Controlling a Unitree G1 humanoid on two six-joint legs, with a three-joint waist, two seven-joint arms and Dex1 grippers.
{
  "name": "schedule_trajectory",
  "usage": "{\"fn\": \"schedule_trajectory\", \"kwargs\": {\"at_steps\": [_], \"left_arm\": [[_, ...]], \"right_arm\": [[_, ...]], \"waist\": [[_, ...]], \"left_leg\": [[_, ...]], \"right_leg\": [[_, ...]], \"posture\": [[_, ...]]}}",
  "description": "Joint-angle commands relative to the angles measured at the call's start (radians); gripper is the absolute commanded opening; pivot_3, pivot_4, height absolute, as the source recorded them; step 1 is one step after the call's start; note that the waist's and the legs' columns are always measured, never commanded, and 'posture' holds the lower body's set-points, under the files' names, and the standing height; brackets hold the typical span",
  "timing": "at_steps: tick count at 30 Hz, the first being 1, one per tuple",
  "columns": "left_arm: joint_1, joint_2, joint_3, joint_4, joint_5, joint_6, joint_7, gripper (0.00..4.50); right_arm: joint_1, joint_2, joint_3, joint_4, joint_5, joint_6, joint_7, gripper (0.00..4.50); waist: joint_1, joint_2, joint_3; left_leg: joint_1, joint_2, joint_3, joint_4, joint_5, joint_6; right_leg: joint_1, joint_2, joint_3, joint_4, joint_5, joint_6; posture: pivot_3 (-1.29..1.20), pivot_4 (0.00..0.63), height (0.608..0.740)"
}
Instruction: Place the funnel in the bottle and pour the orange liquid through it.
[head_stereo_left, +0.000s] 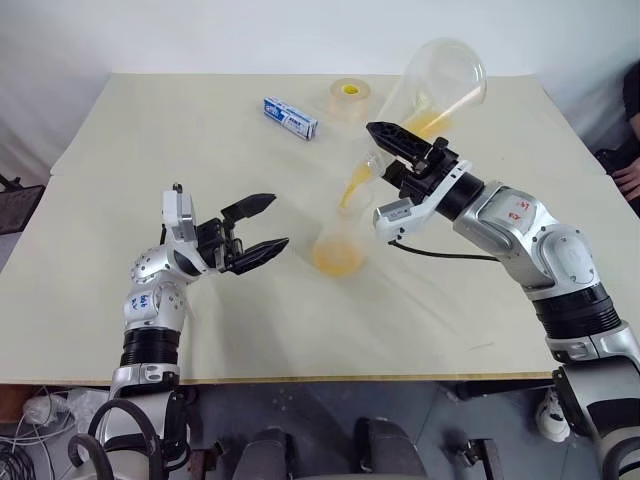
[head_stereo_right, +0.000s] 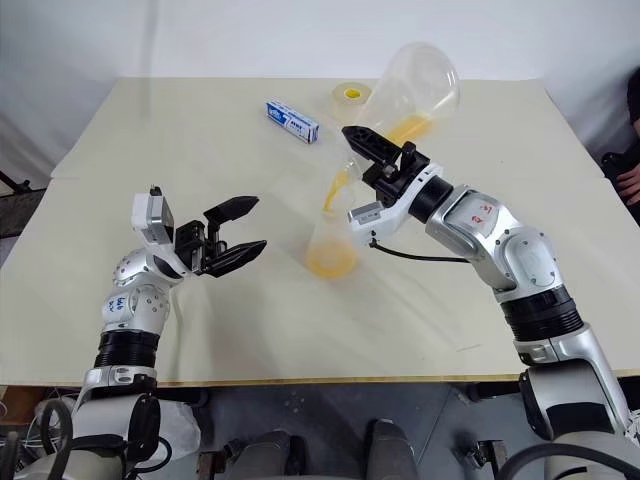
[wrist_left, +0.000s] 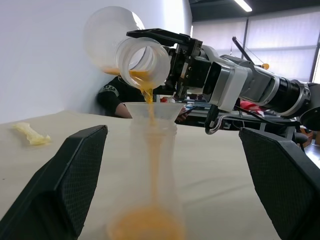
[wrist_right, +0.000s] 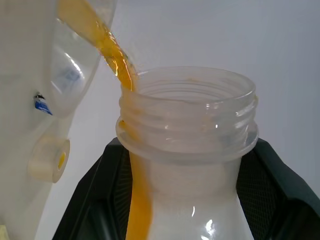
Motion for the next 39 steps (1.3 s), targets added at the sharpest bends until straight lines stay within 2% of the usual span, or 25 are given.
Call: {"fn": "schedule_trajectory", "kwargs": {"at_steps": [1,39], "left_arm": [[-0.013,-0.001,0.014,-0.020,-0.020,-0.015,-0.001,4.50],[-0.017,0.000,0.011,-0.011,-0.019,-0.019,-0.010,4.50]], "right_arm": [[-0.038,-0.023,-0.005,-0.012,0.000,-0.012,-0.030,2.42],[-0.098,-0.082,0.039,0.064,-0.067,-0.112,-0.156,2.42]], "waist": [[0.000,0.000,0.000],[-0.001,0.000,0.000]], "left_leg": [[0.000,0.000,0.000,0.000,0.000,0.000],[0.000,0.000,0.000,0.000,0.000,0.000]], "right_leg": [[0.000,0.000,0.000,0.000,0.000,0.000],[0.000,0.000,0.000,0.000,0.000,0.000]], "posture": [[0.00,0.150,0.740],[0.00,0.150,0.740]]}}
